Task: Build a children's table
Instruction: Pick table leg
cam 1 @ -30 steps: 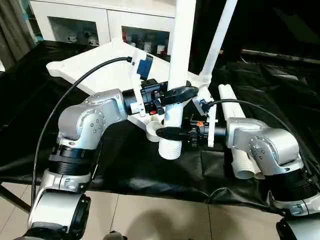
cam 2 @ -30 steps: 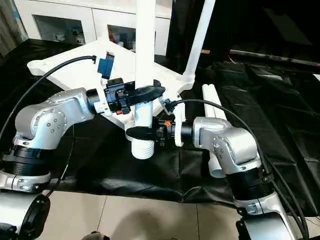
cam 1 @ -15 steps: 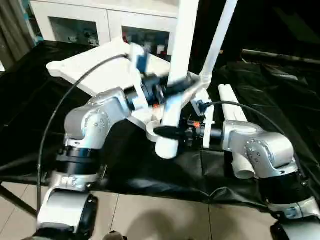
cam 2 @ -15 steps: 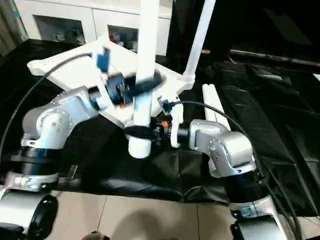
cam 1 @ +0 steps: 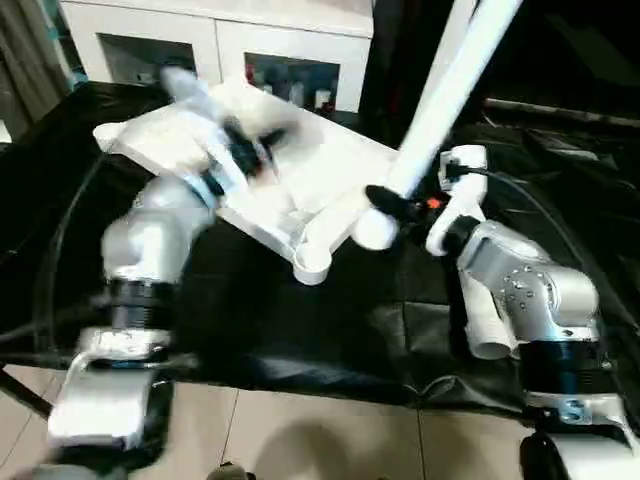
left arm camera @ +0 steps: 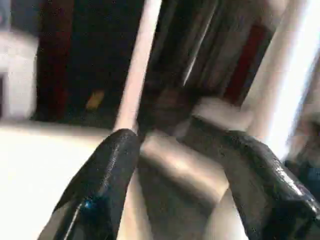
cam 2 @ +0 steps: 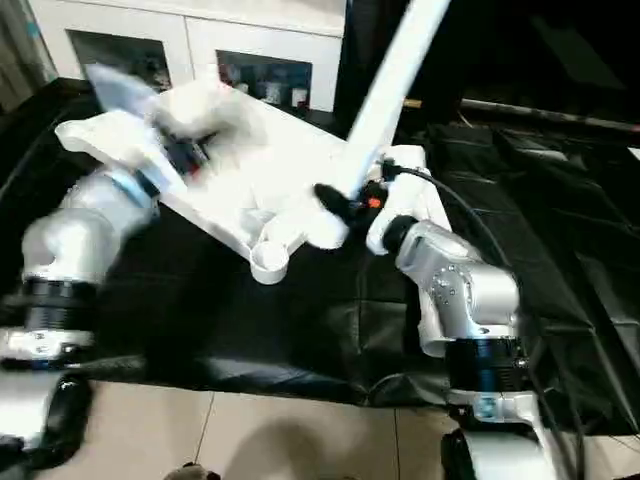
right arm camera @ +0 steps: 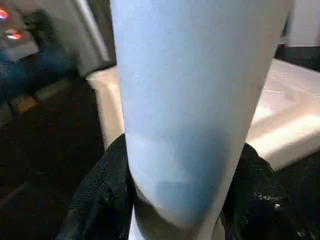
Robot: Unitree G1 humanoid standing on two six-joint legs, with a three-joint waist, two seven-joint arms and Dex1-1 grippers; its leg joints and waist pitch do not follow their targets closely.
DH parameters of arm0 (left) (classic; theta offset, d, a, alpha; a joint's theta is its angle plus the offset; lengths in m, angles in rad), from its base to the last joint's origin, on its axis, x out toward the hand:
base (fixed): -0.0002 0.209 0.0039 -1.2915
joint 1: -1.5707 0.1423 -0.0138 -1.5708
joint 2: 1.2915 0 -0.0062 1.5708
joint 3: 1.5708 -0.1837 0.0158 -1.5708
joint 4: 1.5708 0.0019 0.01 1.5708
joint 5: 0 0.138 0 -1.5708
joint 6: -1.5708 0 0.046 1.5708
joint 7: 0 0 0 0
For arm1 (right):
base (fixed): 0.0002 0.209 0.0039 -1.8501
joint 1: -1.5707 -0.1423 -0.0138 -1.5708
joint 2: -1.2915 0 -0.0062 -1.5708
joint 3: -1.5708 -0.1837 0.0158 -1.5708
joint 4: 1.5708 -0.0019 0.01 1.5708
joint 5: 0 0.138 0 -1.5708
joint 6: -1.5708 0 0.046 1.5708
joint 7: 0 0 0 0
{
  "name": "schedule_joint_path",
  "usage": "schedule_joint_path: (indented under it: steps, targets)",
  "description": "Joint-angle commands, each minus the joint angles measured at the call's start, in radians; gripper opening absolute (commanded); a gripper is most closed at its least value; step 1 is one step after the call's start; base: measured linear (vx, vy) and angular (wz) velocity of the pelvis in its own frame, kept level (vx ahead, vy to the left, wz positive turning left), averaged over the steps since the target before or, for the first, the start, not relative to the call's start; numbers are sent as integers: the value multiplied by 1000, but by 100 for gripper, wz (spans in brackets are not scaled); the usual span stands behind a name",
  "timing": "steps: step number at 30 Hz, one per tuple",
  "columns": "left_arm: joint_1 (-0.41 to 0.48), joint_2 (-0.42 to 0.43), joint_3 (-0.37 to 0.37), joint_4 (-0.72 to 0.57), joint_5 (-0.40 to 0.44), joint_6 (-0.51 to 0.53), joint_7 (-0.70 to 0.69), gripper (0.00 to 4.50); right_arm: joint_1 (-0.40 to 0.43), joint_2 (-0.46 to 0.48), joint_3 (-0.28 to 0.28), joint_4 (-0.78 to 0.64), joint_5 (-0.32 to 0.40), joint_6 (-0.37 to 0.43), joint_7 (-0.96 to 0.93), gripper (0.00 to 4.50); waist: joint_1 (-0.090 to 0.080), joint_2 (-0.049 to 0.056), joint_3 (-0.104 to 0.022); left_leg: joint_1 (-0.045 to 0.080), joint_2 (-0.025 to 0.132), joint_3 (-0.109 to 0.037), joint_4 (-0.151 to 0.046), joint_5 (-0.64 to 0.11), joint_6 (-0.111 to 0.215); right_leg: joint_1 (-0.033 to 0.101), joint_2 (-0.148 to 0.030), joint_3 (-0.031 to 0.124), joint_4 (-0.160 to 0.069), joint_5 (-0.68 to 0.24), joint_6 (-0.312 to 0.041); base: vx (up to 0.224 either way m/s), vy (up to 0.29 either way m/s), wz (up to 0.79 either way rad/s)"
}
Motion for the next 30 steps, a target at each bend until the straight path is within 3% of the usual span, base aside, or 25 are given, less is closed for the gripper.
schedule_joint_path:
  steps: [1, 2, 3, 6, 10, 11, 21, 24, 25, 30]
  targets:
    - [-24, 56, -194, 65, 191, -80, -89, 343, 16, -23, -4, 6, -34, -28, -21, 189, 4, 13, -84, 27, 14, -10, -73, -161, -55, 53, -49, 33, -64, -196, -105, 0, 0, 0]
    - [-27, 70, -231, 78, 226, -101, -113, 343, 18, -25, -3, 8, -38, -31, -24, 189, 2, 14, -83, 25, 13, -10, -73, -160, -57, 52, -50, 34, -62, -193, -102, 0, 0, 0]
    - [-33, 86, -281, 104, 274, -132, -142, 367, 21, -24, -3, 7, -40, -32, -26, 189, 1, 23, -85, 26, 13, -8, -71, -152, -65, 55, -52, 35, -55, -159, -124, 0, 0, 0]
    - [-52, 98, -351, 170, 360, -202, -173, 385, 28, -27, 2, 2, -48, -35, -34, 189, -1, 21, -86, 24, 12, -8, -69, -154, -61, 58, -52, 35, -53, -119, -157, 0, 0, 0]
    - [-68, 88, -387, 231, 391, -268, -248, 420, 39, -28, 3, -15, -49, -32, -38, 189, -2, 23, -83, 27, 12, -6, -69, -193, -59, 56, -54, 35, -58, -146, -186, 0, 0, 0]
    - [-73, 85, -399, 250, 389, -275, -277, 422, 44, -28, 2, -22, -52, -31, -40, 189, -3, 31, -83, 27, 13, -6, -69, -204, -61, 55, -54, 35, -60, -153, -190, 0, 0, 0]
    - [-77, 72, -412, 318, 405, -300, -337, 422, 64, -30, 2, -37, -61, -30, -47, 189, -2, 33, -83, 27, 14, -8, -69, -225, -52, 57, -56, 34, -61, -182, -206, 0, 0, 0]
    - [-70, 65, -403, 318, 385, -283, -392, 395, 61, -30, 5, -32, -62, -30, -47, 189, -1, 31, -82, 28, 14, -7, -69, -221, -47, 55, -57, 35, -62, -186, -211, 0, 0, 0]
    - [-68, 60, -404, 323, 380, -284, -415, 385, 58, -30, 7, -29, -63, -30, -47, 189, -2, 27, -82, 26, 14, -6, -69, -219, -46, 56, -57, 35, -62, -184, -213, 0, 0, 0]
    - [-58, 56, -427, 326, 382, -280, -494, 347, 50, -33, 13, -20, -67, -32, -39, 189, -1, 29, -82, 27, 15, -6, -69, -213, -40, 56, -57, 35, -60, -176, -217, 0, 0, 0]
